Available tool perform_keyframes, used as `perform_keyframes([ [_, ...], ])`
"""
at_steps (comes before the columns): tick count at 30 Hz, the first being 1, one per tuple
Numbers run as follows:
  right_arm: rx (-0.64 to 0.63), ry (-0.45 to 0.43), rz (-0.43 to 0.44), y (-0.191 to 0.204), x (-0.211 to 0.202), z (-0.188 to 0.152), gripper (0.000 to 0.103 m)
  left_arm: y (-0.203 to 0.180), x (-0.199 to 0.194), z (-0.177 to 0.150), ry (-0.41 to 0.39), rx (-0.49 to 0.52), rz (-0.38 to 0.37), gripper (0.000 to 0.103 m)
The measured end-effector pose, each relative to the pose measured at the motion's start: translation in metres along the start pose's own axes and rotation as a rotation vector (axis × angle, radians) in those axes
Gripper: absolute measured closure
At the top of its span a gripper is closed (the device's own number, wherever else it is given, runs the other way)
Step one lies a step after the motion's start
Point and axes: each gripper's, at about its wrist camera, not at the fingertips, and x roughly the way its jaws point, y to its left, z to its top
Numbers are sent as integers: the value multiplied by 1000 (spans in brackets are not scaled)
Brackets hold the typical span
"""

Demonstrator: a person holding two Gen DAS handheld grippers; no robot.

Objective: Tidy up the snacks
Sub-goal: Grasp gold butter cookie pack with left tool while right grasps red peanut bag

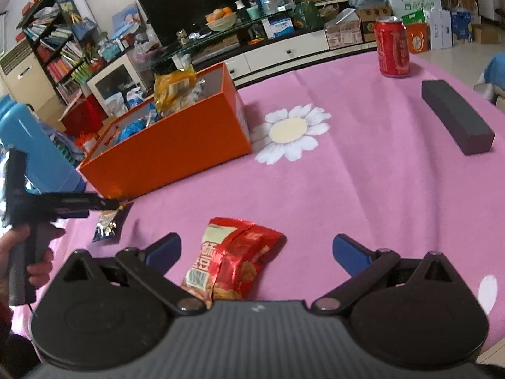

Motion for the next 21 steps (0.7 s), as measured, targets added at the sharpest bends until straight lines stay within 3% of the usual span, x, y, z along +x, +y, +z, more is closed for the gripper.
perform_keyframes([
  [2, 0, -9, -6, 0, -3, 3, 2, 0, 10, -3, 26, 13, -10, 73],
  [3, -4, -11, -10, 0, -4, 4, 2, 6, 11, -7, 18, -4, -38, 79],
  [5, -11, -8, -17, 0, -2, 4, 2, 12, 6, -13, 19, -23, -52, 84],
  [9, -31, 21, -2, 8, 3, -1, 2, 17, -19, -42, 19, -46, -72, 84],
  [15, -84, 98, 34, 31, 23, -17, 2, 7, -63, -108, 15, -49, -32, 82],
  [21, -149, 155, -13, 57, 63, -14, 2, 3, -74, -122, 10, -90, -30, 77],
])
